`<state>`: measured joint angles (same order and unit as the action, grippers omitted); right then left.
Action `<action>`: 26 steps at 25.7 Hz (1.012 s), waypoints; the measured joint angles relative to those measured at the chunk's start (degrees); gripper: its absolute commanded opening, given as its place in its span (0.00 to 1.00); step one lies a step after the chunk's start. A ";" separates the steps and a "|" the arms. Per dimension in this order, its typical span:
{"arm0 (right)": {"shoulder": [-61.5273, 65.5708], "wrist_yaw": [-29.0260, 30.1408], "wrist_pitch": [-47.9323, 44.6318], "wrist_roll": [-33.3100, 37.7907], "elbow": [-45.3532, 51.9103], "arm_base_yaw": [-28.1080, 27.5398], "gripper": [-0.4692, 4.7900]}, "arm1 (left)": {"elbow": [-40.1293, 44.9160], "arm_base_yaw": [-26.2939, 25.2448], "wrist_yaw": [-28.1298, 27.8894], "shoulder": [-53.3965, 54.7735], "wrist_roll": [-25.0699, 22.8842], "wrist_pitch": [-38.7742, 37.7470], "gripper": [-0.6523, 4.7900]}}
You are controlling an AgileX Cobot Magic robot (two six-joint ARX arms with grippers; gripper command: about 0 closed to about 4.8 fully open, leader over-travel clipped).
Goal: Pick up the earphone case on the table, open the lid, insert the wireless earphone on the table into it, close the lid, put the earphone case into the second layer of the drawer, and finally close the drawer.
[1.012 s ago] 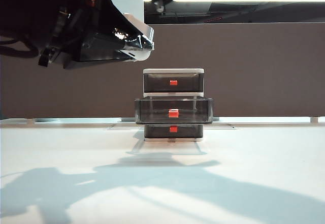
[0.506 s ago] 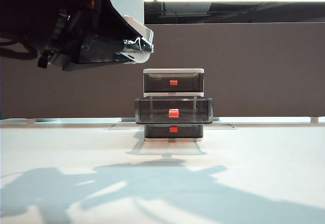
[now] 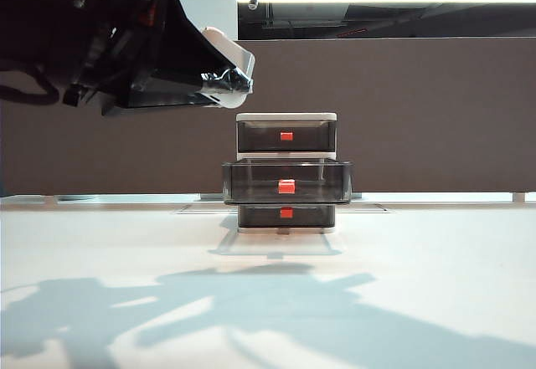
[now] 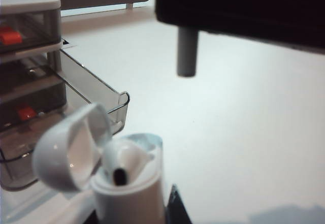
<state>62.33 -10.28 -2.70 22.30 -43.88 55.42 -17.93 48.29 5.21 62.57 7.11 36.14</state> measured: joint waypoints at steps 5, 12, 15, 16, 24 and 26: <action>0.35 0.02 -0.11 0.02 0.00 0.00 0.09 | 0.00 0.00 0.00 0.00 -4.11 0.02 0.24; 1.55 1.33 -1.97 0.20 2.58 0.04 0.09 | 0.00 0.00 0.00 0.00 -9.79 0.04 0.24; 1.77 1.33 -3.32 0.20 2.84 0.02 0.09 | 0.00 0.00 0.00 0.00 -10.05 0.04 0.24; 1.86 1.33 -3.82 0.20 2.84 0.02 0.09 | 0.00 0.00 0.00 0.00 -10.08 0.04 0.24; 3.82 1.95 -4.90 0.20 2.84 0.00 0.09 | 0.00 0.00 -0.04 0.00 -10.10 0.02 0.24; 4.09 1.90 -5.09 0.20 2.84 0.00 0.09 | 0.00 0.00 -0.04 0.00 -10.10 0.00 0.24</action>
<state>66.41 -8.38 -7.79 22.50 -41.04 55.42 -17.93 48.29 5.17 62.57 -2.98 36.14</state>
